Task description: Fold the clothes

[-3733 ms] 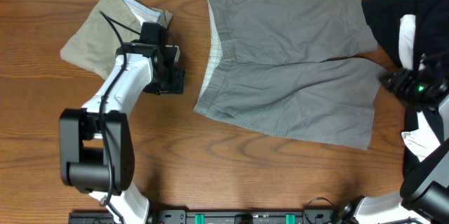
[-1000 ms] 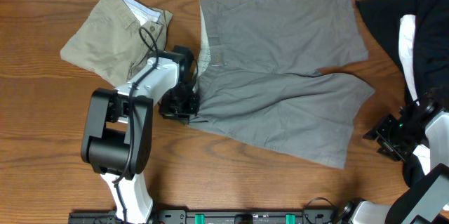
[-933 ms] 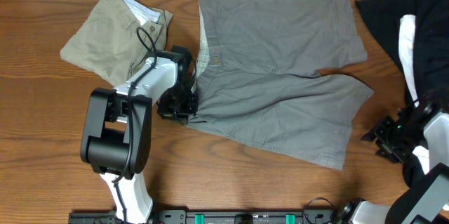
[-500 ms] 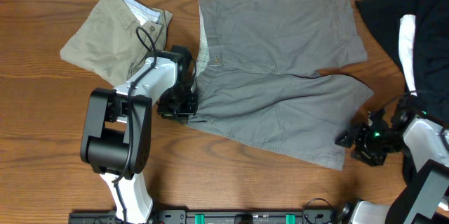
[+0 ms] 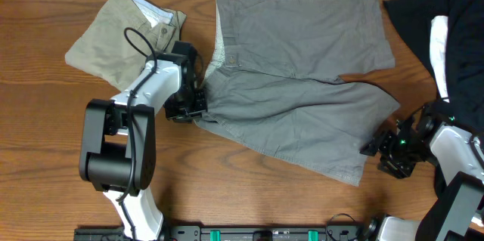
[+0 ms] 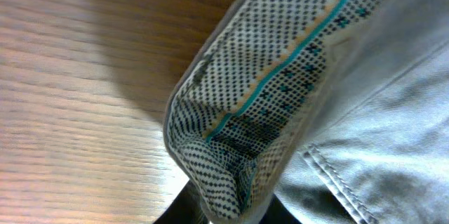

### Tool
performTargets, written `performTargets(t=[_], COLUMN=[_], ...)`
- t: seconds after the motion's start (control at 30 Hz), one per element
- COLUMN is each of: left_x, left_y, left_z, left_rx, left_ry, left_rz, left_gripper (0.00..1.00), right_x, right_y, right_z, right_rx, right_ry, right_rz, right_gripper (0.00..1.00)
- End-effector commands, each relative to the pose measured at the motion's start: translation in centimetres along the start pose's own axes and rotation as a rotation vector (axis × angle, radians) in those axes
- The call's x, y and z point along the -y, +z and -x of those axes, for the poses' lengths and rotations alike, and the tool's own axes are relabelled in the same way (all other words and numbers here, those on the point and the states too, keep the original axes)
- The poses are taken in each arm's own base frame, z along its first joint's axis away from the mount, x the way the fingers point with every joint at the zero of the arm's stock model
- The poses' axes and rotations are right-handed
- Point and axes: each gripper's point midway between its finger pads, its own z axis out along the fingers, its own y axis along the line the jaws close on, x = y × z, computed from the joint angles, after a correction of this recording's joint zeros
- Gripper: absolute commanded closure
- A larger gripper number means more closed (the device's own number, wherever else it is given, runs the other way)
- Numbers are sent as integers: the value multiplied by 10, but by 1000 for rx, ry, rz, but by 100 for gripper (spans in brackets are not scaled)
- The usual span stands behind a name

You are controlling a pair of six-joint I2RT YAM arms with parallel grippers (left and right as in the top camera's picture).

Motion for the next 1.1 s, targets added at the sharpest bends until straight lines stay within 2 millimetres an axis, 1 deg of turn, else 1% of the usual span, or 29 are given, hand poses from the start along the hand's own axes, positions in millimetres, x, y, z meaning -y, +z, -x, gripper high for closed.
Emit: performTargets(t=[0.0, 0.07, 0.2, 0.3, 0.4, 0.43, 0.53, 0.63, 0.73, 0.8, 0.87, 0.97, 1.07], left_x=[-3, -3, -3, -3, -3, -3, -3, -3, -3, -3, -3, -3, -3], left_y=[-8, -8, -8, -8, -8, -8, -8, -8, -8, -8, -8, -8, -8], left_z=[2, 2, 3, 3, 3, 3, 3, 3, 3, 3, 4, 4, 4], left_rx=[24, 24, 26, 28, 28, 28, 28, 28, 28, 29, 32, 32, 32], left_ry=[-47, -47, -47, -46, -46, -46, -46, -46, -46, -46, -45, -45, -45], left_rz=[-1, -1, -2, -3, -3, -3, -3, -3, -3, -3, -4, -4, -4], left_gripper=[77, 75, 70, 70, 69, 69, 68, 68, 68, 68, 68, 68, 68], right_x=[-6, -10, -16, -21, -9, -5, 3, 7, 2, 0, 4, 8, 10], right_y=[1, 2, 5, 9, 12, 12, 14, 16, 16, 19, 22, 32, 37], right_z=[-2, -3, -9, -15, -21, -23, -37, -44, -48, -52, -57, -65, -68], right_rx=[5, 1, -15, -30, -44, -51, -97, -123, -139, -155, -168, -174, -172], right_ry=[-5, -16, -98, -168, -199, -185, -152, -152, -148, -143, -129, -62, -7], right_rz=[9, 12, 3, -15, -118, -147, -174, -182, -151, -133, -136, -130, -127], right_gripper=[38, 36, 31, 28, 24, 24, 24, 27, 29, 32, 35, 39, 47])
